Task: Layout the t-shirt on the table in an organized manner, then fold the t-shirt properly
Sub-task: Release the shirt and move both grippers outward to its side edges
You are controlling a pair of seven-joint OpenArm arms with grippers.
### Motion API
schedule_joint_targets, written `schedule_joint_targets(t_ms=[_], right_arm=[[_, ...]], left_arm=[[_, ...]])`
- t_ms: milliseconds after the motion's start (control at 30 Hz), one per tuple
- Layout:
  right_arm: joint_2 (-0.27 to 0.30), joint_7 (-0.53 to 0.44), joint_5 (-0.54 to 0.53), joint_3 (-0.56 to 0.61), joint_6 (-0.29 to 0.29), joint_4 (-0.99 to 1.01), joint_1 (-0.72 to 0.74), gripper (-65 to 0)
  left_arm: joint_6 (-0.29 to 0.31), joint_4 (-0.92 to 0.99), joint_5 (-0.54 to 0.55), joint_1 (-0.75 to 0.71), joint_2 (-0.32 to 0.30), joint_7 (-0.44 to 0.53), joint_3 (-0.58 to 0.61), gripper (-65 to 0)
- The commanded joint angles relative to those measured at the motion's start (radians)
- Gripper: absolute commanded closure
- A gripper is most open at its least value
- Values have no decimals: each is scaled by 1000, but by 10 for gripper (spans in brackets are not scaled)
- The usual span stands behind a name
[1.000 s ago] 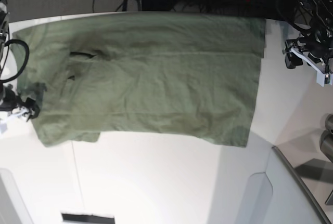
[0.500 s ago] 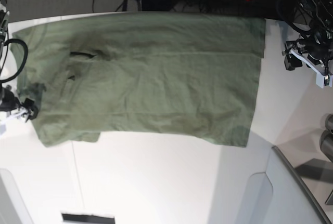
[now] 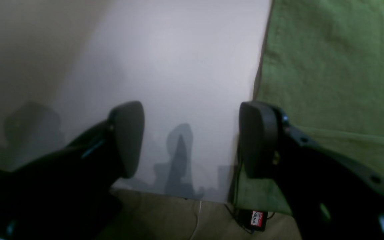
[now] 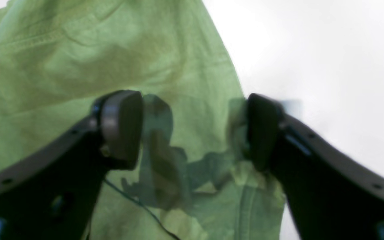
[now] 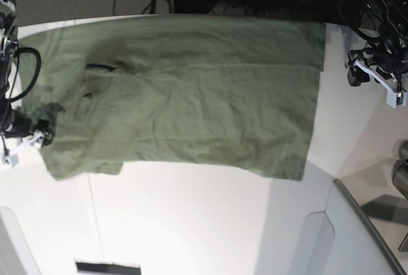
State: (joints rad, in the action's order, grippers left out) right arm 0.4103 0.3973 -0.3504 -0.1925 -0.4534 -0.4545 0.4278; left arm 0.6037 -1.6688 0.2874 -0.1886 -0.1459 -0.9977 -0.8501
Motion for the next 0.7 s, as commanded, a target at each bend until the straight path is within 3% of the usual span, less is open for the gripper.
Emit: schedule_joint_targets(t_ms=[0,100,367,667], right_arm=[[16,7,-2,-3,-5,-11,16,-351],[17,7,-2,-3,-5,-17,16,-228],[19,45,-3,-5,-5,-152,-27,-20],[16,260,-5,-6,-5,-395,-96,-11]], left_arm=[[3,-15,8,2,-14,15,-4,-433],[3,-15,8,1,-14,15,-4,-433],[3,-15,8,4,-14,15,-2,-433],[3,-15,8,8,-14,15,-2,-433]])
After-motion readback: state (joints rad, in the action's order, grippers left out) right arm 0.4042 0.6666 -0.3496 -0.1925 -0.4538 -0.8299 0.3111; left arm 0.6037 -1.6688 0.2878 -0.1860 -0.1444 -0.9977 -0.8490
